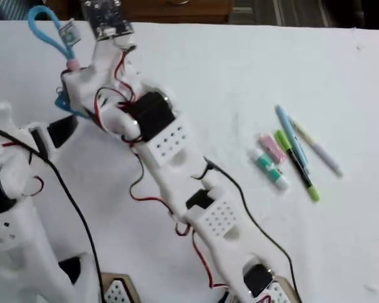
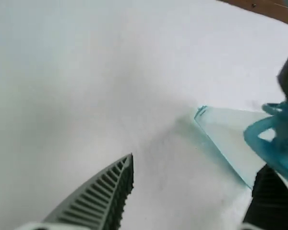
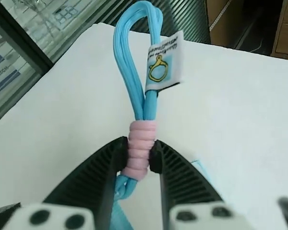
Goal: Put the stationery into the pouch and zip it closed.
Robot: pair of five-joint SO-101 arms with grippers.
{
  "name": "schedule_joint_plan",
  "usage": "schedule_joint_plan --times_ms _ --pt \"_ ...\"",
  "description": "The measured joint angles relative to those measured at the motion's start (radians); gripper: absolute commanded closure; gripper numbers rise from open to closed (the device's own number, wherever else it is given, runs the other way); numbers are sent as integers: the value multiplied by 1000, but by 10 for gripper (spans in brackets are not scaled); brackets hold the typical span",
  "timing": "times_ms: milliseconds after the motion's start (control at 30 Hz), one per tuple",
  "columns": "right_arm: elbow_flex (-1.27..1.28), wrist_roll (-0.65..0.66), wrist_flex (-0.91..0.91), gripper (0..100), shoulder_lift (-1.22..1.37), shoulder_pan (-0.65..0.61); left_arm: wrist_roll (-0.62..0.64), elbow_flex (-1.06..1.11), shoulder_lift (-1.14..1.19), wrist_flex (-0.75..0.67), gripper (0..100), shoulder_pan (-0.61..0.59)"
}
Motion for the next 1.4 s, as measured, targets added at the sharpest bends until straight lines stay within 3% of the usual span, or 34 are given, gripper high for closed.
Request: schedule_joint_plan --times_ms 200,367,667,800,967,1400 --pt "-5 -18 0 981 -2 35 43 -193 -2 54 615 -29" --pt "-6 -18 0 981 -2 48 110 -210 0 25 615 0" --pt "-6 -18 0 981 -2 48 173 -63 0 -164 619 12" --pt "-3 -18 -14 981 -2 49 178 11 0 -242 666 26" --pt "2 -18 -37 981 -2 51 180 78 0 -287 657 77" --pt "2 -18 -37 981 -2 60 181 77 100 -336 662 78"
